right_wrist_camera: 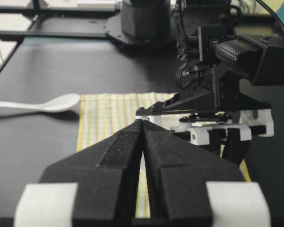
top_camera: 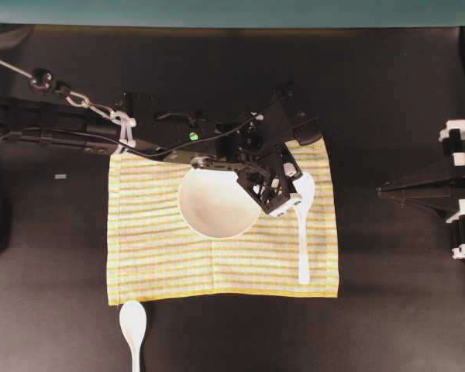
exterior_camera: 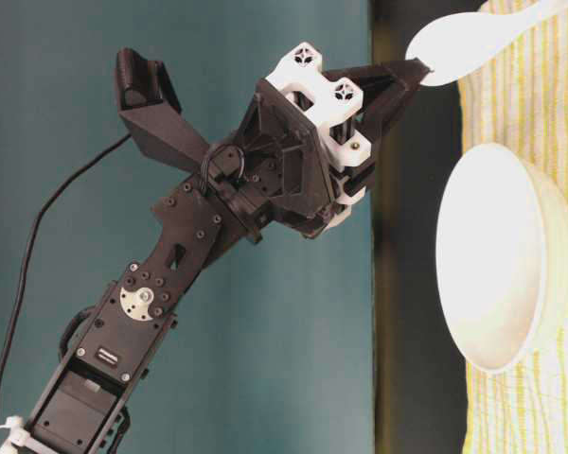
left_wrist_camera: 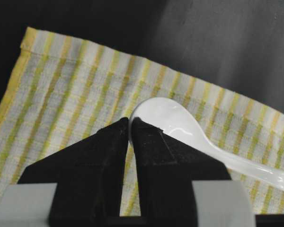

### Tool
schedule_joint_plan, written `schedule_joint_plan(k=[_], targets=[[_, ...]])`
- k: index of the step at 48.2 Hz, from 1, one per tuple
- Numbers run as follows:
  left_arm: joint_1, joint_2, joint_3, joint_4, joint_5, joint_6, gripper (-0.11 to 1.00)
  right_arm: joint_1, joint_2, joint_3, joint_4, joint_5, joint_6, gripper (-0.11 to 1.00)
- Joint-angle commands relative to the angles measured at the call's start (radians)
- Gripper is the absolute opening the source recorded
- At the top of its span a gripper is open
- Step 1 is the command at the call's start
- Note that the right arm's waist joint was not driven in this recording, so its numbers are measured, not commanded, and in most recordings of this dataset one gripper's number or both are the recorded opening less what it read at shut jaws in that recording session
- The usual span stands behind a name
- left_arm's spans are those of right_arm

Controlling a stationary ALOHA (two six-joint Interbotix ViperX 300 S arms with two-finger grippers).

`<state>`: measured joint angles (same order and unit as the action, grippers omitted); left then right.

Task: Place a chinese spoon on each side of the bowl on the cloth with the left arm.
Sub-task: 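Lift the spoon and place it on the cloth right of the bowl, then release the spoon and move the left gripper to the left spoon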

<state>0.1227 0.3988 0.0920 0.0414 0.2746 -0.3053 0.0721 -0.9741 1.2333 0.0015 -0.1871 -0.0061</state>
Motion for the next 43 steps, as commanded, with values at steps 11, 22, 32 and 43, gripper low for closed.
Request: schedule_joint_plan(k=[11,22,32,43], targets=[[-0.002,0.058,-0.006,0.003,-0.011,-0.006,0.16,0.0,0.006,-0.008,0.002,-0.014,-0.008,0.0],[0.0,0.051,-0.002,0.003,-0.008,0.005,0.78,0.0,0.005,-0.008,0.002,-0.029,-0.008,0.0],[-0.028,-0.104,0.017,0.005,0.003,0.043,0.87,0.0,0.005,-0.006,0.002,-0.028,-0.008,0.0],[-0.144,-0.327,0.147,0.005,0.0,0.075,0.87,0.0,0.005,-0.006,0.002,-0.025,-0.005,0.0]])
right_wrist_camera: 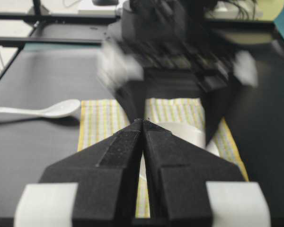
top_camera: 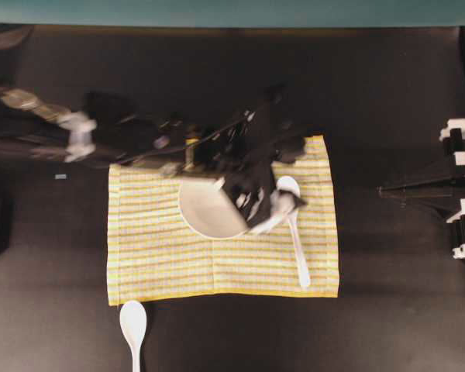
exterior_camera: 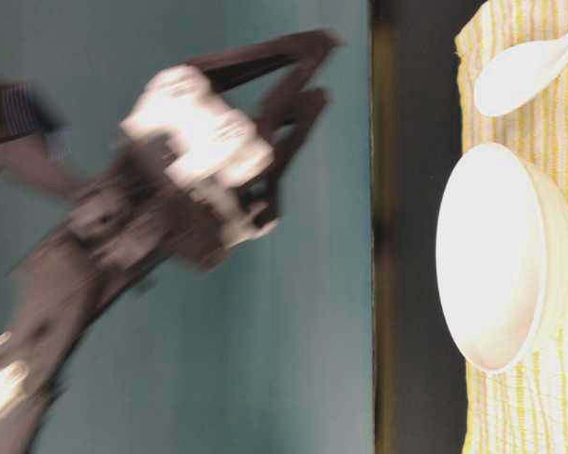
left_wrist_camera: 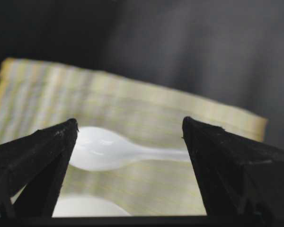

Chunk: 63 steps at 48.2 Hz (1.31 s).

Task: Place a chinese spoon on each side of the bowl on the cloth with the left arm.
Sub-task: 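Release the spoon and move the left gripper to the left spoon, then grasp the left white spoon with the left gripper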

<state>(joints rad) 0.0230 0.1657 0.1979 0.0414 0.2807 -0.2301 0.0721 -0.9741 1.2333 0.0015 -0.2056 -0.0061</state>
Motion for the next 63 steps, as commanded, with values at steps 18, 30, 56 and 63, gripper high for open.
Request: schedule_joint_plan(k=[18,30,56,63], targets=[[-0.252,-0.305,0.434,0.003,-0.037,-0.13,0.86,0.0,0.005,-0.003,0.002,-0.003,0.0,0.0],[-0.365,-0.328,0.588,0.005,-0.054,-0.302,0.86,0.0,0.005,0.0,0.002,-0.006,0.008,0.0],[-0.437,-0.25,0.713,0.005,-0.199,-0.44,0.85,0.0,0.006,0.005,0.002,-0.011,0.008,0.0],[-0.437,-0.221,0.726,0.003,-0.261,-0.442,0.82,0.0,0.006,0.008,0.002,-0.012,0.008,0.0]])
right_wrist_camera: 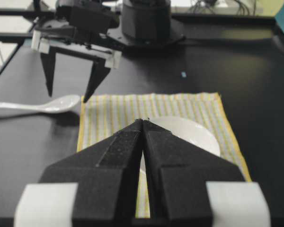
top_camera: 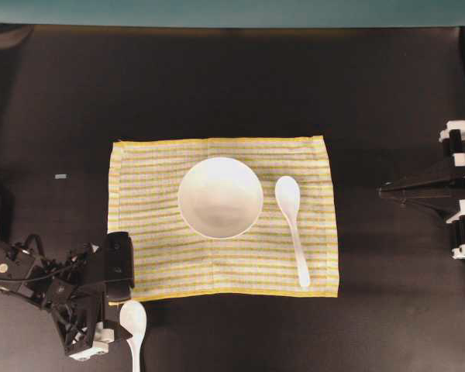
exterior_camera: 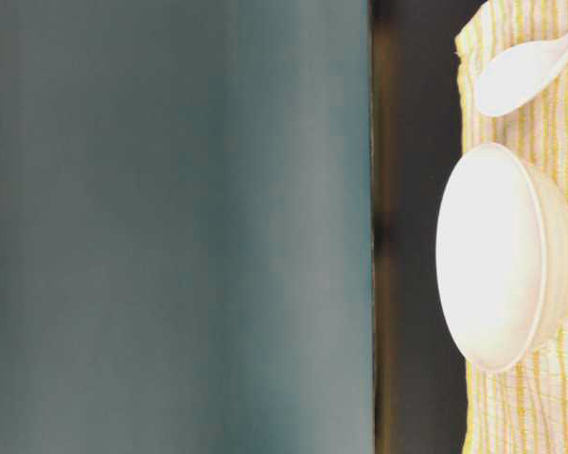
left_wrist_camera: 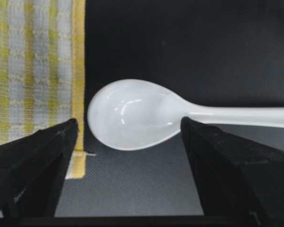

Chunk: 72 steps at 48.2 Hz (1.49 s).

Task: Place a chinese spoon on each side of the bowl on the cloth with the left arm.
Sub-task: 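Grasp the left white spoon with the left gripper, then lift the spoon and lower it onto the cloth left of the bowl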

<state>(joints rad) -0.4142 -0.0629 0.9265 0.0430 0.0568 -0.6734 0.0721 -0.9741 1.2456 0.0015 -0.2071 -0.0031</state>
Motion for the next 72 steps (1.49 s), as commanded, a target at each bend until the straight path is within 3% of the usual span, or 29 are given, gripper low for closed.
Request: schedule_joint_plan(k=[1,7,12,24,29,34,39,44,57,64,72], targets=[[0.0,0.011,-0.005,0.002,-0.043,0.002,0.81,0.0,0.006,-0.005,0.002,-0.009,0.005,0.0],[0.008,0.037,-0.011,0.003,-0.067,0.003,0.77,0.0,0.006,-0.005,0.002,-0.011,0.005,0.0],[0.014,0.044,-0.012,0.003,-0.072,0.003,0.66,0.0,0.006,-0.003,0.002,-0.011,0.005,0.0],[0.017,-0.005,-0.021,0.003,-0.043,0.003,0.12,0.0,0.006,0.003,0.002,-0.006,0.005,0.0],[0.04,-0.064,-0.054,0.003,0.037,0.017,0.12,0.0,0.005,0.005,0.002,-0.011,0.005,0.0],[0.086,-0.149,-0.107,0.002,0.209,0.034,0.09,0.0,0.005,0.003,0.002,-0.014,0.003,0.0],[0.155,-0.244,-0.15,0.003,0.416,0.109,0.09,0.0,0.005,0.005,0.002,-0.021,0.003,0.0],[0.241,-0.304,-0.158,0.003,0.518,0.215,0.07,0.0,0.005,0.005,0.002,-0.028,0.002,0.0],[0.506,-0.379,-0.143,0.003,0.528,0.413,0.07,0.0,0.006,0.006,0.0,-0.028,-0.005,0.0],[0.577,-0.373,-0.141,0.003,0.52,0.474,0.07,0.0,0.006,0.006,0.002,-0.028,-0.006,0.0],[0.586,-0.318,-0.118,0.003,0.503,0.479,0.07,0.0,0.006,0.006,0.002,-0.038,-0.011,0.0]])
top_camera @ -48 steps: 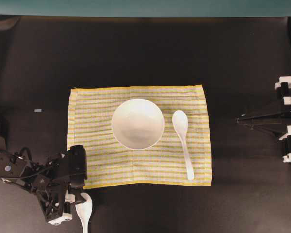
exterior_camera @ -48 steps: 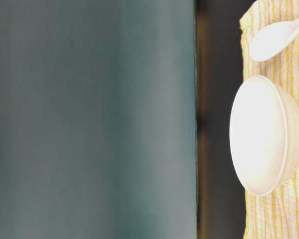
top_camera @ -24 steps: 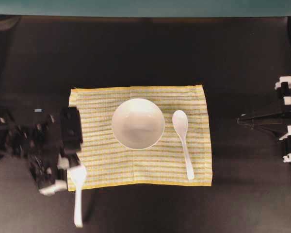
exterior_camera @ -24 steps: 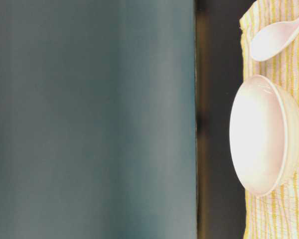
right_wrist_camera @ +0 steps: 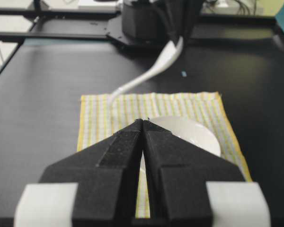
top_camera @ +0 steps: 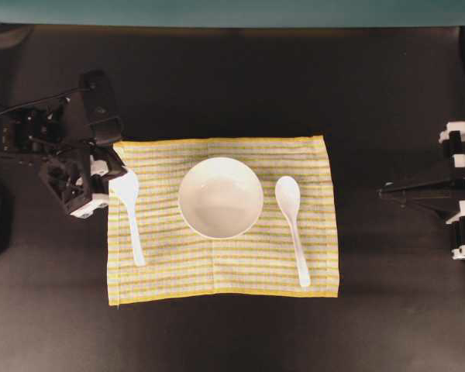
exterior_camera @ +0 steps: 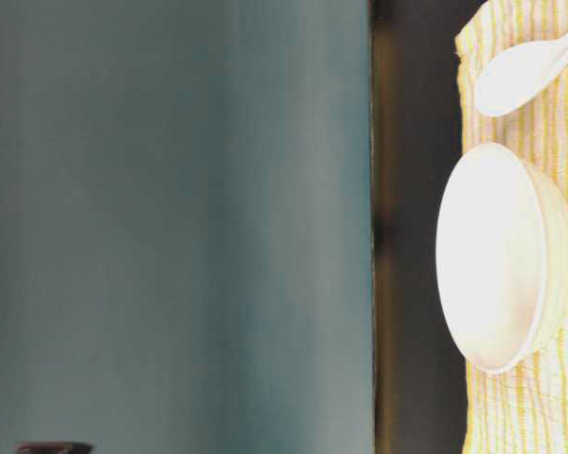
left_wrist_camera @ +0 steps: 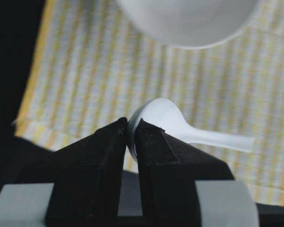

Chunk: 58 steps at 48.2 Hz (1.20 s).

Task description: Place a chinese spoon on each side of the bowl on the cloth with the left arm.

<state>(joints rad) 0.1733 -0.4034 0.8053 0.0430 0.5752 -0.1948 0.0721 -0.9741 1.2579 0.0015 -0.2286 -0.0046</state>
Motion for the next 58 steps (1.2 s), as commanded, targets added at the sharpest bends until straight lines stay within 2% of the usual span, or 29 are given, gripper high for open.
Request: schedule_joint_plan(k=[1,5,20,40,45,55,58], targets=[[0.0,0.034,0.006,0.003,-0.02,-0.002,0.07,0.0,0.006,-0.006,0.002,-0.018,-0.009,0.0],[0.0,0.077,0.021,0.003,-0.052,-0.003,0.07,0.0,0.008,-0.006,0.002,-0.026,-0.009,0.0],[0.0,0.187,0.048,0.003,-0.298,0.011,0.07,0.002,0.011,-0.005,0.002,-0.028,-0.009,0.0],[0.029,0.16,0.104,0.003,-0.299,0.006,0.09,0.0,0.012,0.002,0.002,-0.028,-0.008,0.0],[0.029,0.146,0.118,0.003,-0.311,0.006,0.28,0.0,0.012,0.002,0.002,-0.029,-0.008,0.0],[0.025,0.143,0.126,0.003,-0.356,0.009,0.84,0.0,0.012,0.002,0.002,-0.029,-0.006,0.0],[0.02,0.138,0.123,0.003,-0.362,0.009,0.89,0.0,0.012,0.002,0.002,-0.029,-0.005,0.0]])
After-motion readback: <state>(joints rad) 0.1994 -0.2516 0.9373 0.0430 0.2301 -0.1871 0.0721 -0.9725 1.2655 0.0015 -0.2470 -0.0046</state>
